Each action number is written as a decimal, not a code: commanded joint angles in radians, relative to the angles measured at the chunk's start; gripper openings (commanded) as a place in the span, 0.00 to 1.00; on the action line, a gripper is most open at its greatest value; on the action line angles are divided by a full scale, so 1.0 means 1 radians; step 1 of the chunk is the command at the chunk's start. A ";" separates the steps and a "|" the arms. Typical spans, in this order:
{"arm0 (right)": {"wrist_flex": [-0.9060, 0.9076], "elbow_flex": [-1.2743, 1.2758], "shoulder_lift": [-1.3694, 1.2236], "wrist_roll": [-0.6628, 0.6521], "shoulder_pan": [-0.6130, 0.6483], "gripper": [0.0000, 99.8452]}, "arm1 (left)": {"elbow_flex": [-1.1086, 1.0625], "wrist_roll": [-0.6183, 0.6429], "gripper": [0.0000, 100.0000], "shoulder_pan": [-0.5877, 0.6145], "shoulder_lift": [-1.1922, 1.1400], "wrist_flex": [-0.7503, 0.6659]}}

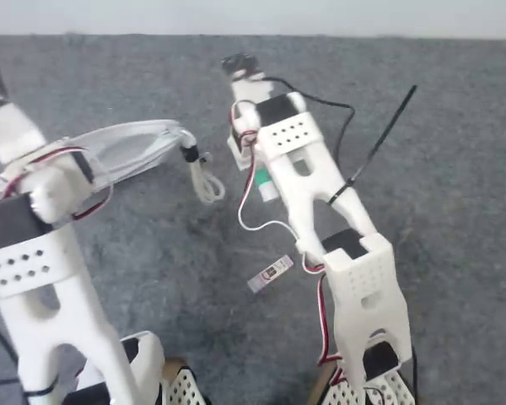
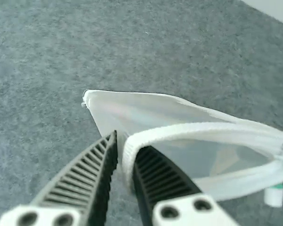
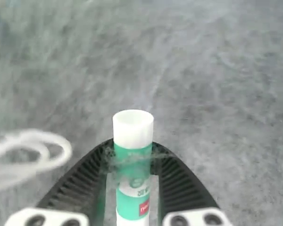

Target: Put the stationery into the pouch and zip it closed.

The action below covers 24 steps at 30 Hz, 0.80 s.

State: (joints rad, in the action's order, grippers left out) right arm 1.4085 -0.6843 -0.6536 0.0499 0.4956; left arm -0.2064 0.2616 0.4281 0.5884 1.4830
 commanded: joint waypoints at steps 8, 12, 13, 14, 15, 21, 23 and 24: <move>-0.082 -0.046 0.094 0.138 -0.102 0.01 | 0.018 0.011 0.01 -0.146 0.044 -0.029; -0.030 -0.043 0.170 0.137 -0.096 0.01 | 0.015 0.009 0.01 -0.143 0.044 -0.028; -0.010 -0.041 0.200 0.137 -0.094 0.01 | 0.013 0.009 0.01 -0.143 0.044 -0.028; 0.012 -0.040 0.226 0.137 -0.094 0.01 | 0.013 0.009 0.01 -0.143 0.044 -0.028; 0.030 -0.040 0.251 0.137 -0.094 0.01 | 0.013 0.009 0.01 -0.143 0.044 -0.028; 0.119 -0.038 0.344 0.137 -0.082 0.01 | 0.013 0.009 0.01 -0.143 0.043 -0.028; 0.151 -0.038 0.377 0.137 -0.061 0.01 | 0.013 0.009 0.01 -0.143 0.043 -0.028; 0.170 -0.038 0.392 0.137 -0.050 0.01 | 0.012 0.009 0.01 -0.143 0.043 -0.028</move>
State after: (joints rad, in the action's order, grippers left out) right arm 1.5328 -0.6843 -0.3713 0.1726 0.4127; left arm -0.2064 0.2631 0.2900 0.5884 1.4830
